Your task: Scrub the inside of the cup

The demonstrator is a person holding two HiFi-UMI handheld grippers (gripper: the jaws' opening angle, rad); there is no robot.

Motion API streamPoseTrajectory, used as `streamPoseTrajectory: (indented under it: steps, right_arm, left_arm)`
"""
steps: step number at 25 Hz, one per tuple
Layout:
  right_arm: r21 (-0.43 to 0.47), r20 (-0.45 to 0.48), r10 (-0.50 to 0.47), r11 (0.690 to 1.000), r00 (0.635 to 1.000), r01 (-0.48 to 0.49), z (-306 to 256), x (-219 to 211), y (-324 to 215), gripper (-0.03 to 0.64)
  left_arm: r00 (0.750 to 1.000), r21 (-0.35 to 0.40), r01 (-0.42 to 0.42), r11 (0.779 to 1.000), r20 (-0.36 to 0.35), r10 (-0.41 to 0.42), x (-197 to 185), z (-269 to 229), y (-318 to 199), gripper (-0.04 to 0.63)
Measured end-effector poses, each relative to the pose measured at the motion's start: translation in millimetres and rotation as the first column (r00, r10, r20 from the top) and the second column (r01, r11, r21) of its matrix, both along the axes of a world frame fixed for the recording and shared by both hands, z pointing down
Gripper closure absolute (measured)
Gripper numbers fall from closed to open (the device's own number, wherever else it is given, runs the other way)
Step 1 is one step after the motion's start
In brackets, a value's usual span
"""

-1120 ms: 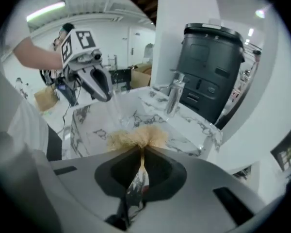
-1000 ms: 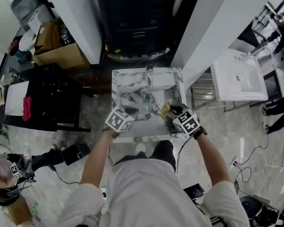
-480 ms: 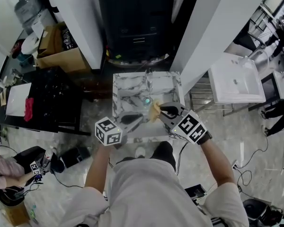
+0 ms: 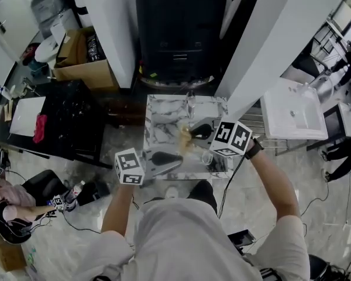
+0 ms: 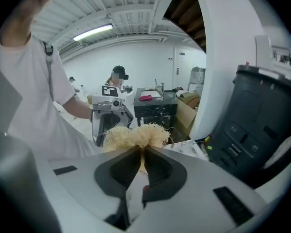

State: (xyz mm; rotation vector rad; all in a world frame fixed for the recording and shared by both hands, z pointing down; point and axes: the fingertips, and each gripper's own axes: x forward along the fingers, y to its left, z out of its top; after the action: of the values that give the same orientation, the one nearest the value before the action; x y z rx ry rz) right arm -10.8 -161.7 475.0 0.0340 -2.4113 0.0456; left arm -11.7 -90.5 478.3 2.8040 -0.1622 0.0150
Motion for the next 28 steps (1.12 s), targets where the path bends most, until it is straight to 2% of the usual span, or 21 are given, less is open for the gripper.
streamPoseTrajectory:
  steps: [2, 5, 9, 11, 13, 16, 19, 23, 25, 28]
  right_arm:
    - [-0.153, 0.087, -0.046, 0.986, 0.995, 0.059, -3, -4, 3, 0.586]
    - [-0.341, 0.267, -0.043, 0.93, 0.963, 0.137, -15, -9, 4, 0.584]
    - [-0.439, 0.409, 0.032, 0.883, 0.912, 0.166, -15, -17, 7, 0.586]
    - [-0.478, 0.481, 0.095, 0.862, 0.871, 0.17, -21, -19, 8, 0.584]
    - [-0.505, 0.547, 0.165, 0.847, 0.821, 0.165, -29, -15, 4, 0.586]
    - [-0.51, 0.592, 0.22, 0.847, 0.776, 0.149, -34, -8, 2, 0.585]
    - [-0.517, 0.598, 0.245, 0.846, 0.763, 0.134, -29, -6, 4, 0.584]
    - [-0.487, 0.596, 0.237, 0.866, 0.767, 0.111, -21, -8, 16, 0.584]
    - [-0.461, 0.596, 0.226, 0.882, 0.77, 0.098, -26, -11, 24, 0.584]
    - [-0.398, 0.57, 0.23, 0.917, 0.788, 0.02, -36, -14, 28, 0.584]
  left_arm:
    - [0.998, -0.014, -0.009, 1.0, -0.059, 0.009, -5, -13, 6, 0.571]
    - [0.985, -0.036, -0.026, 0.999, -0.173, 0.02, -13, -35, 9, 0.571]
    - [0.944, -0.067, -0.015, 0.998, -0.331, -0.008, -23, -66, 4, 0.571]
    - [0.933, -0.062, -0.002, 0.998, -0.359, -0.021, -24, -79, 0, 0.571]
    - [0.935, -0.044, 0.004, 0.999, -0.353, -0.019, -23, -88, -1, 0.571]
    - [0.932, -0.043, -0.002, 0.999, -0.362, -0.014, -23, -96, -5, 0.571]
    - [0.909, -0.076, 0.006, 0.997, -0.414, -0.037, -29, -100, -16, 0.571]
    - [0.89, -0.107, 0.055, 0.993, -0.446, -0.097, -37, -102, -36, 0.571]
    - [0.896, -0.111, 0.102, 0.989, -0.422, -0.14, -40, -100, -49, 0.571]
    - [0.91, -0.109, 0.159, 0.981, -0.37, -0.188, -47, -91, -67, 0.571]
